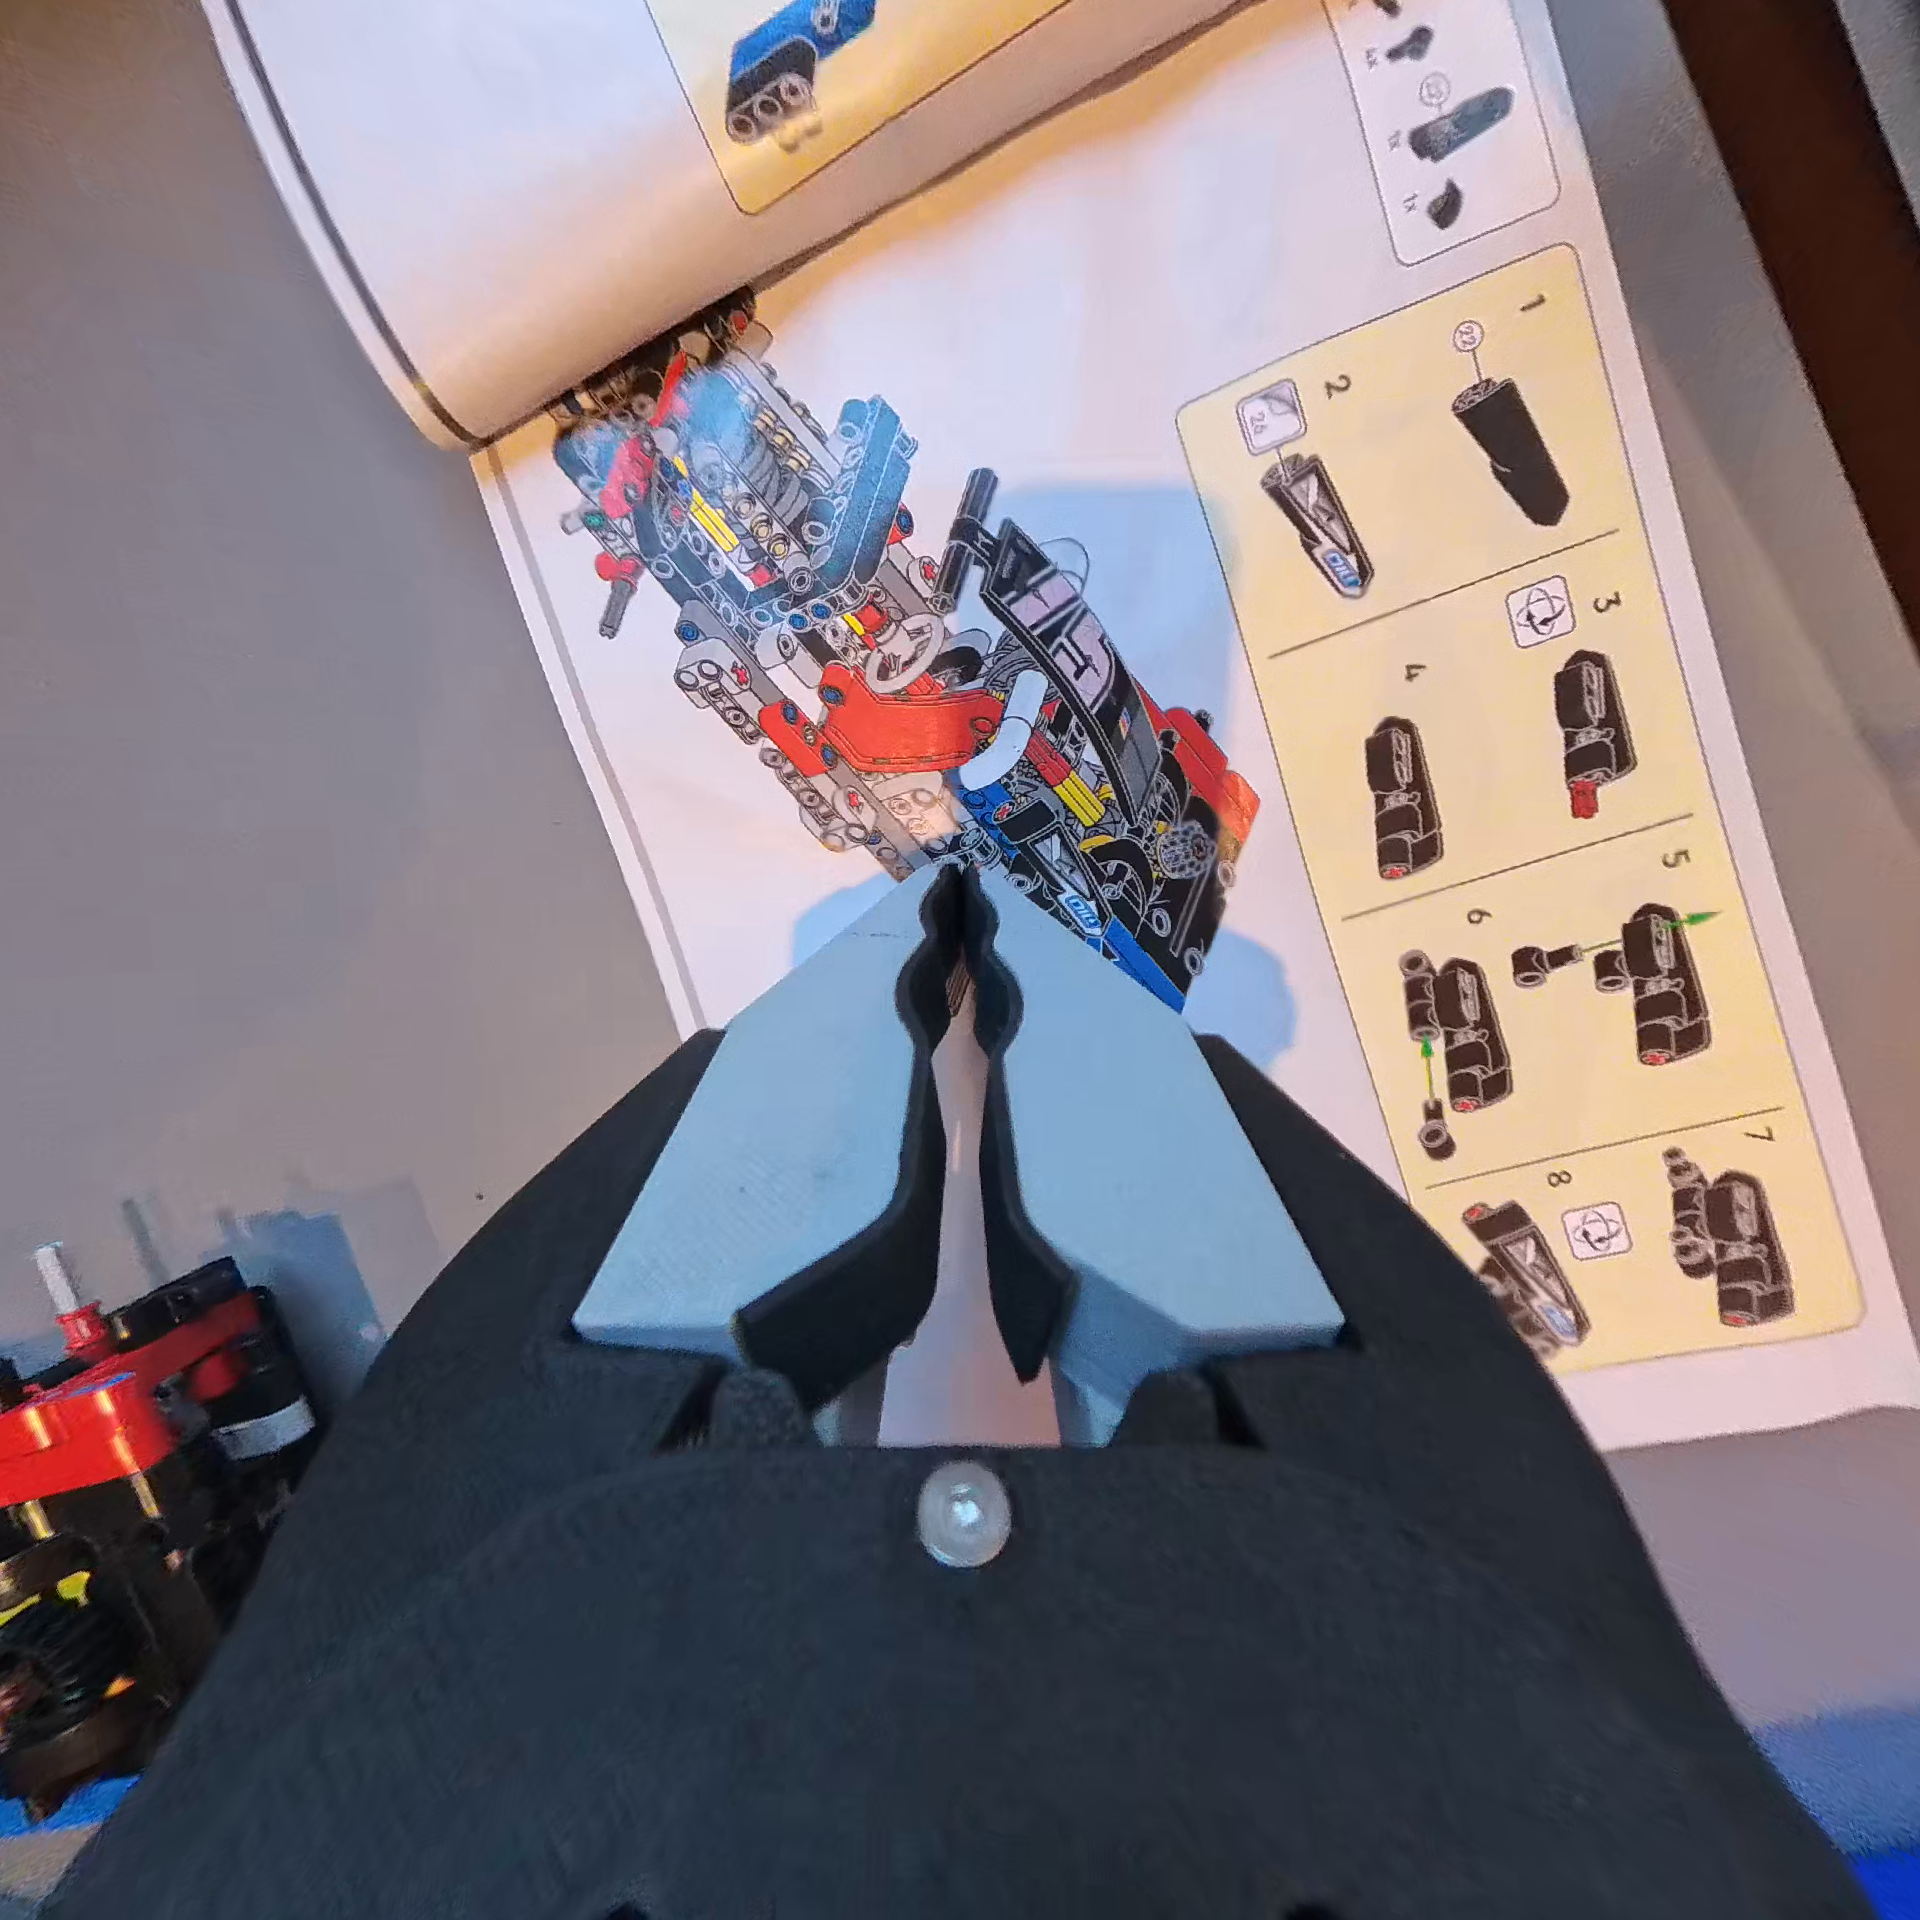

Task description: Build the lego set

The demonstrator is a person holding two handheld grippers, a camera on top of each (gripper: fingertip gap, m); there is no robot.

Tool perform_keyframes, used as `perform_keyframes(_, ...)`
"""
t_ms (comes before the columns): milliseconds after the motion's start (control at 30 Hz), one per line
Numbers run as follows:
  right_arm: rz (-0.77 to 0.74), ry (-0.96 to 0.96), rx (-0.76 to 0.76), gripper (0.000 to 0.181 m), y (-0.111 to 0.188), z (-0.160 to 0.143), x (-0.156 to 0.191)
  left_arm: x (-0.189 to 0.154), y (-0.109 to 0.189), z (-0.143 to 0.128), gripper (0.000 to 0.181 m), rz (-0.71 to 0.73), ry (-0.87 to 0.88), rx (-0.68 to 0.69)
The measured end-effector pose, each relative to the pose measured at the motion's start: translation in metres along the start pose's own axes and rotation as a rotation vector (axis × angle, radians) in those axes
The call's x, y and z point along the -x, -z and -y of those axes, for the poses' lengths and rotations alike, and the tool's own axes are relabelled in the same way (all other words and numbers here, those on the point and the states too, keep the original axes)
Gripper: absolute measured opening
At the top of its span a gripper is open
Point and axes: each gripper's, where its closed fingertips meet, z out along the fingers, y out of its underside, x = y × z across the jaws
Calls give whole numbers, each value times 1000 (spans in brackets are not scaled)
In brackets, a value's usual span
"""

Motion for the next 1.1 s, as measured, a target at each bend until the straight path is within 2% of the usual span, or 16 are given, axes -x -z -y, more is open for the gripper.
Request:
perform_keyframes(100, 49, -39, -73, 0, 0, 0, 5, 3, 1, -1, 0, 16, 23, -8)
perform_keyframes(200, 42, -42, -73, 0, 1, 0, 5, 10, 7, -2, 0, 111, -15, 11)
perform_keyframes(267, 19, -3, -50, 0, 3, 5, 9, 6, 28, 12, 0, 83, 7, -90)
perform_keyframes(333, -15, 68, -126, 0, 7, 31, 15, 0, 54, 24, 0, 30, 30, -174)
perform_keyframes(400, -25, 113, -150, 0, 4, 59, 20, -3, 70, 24, 0, -8, 44, -180)
perform_keyframes(467, -14, 161, -118, 0, -9, 82, 25, -9, 82, 19, 0, -50, 48, -164)
perform_keyframes(533, -27, 203, -85, 0, -24, 102, 25, -16, 94, 15, 12, -68, 26, -173)
perform_keyframes(567, -35, 220, -59, 0, -33, 107, 24, -20, 99, 11, 11, -76, 8, -177)
perform_keyframes(633, -27, 259, -19, 0, -44, 118, 26, -31, 102, 2, 16, -100, -27, -166)
perform_keyframes(733, -36, 328, -8, 0, -48, 141, 30, -36, 92, -13, 21, -97, -79, -124)
perform_keyframes(867, -33, 412, 171, 0, -68, 139, 36, -39, 81, -28, 21, -146, -68, -65)
perform_keyframes(1000, -42, 392, 190, 0, -75, 143, 40, -31, 115, -17, 26, -148, -70, -149)
perform_keyframes(1100, -55, 379, 89, 0, -59, 155, 49, -23, 158, -8, 32, -152, -48, -235)
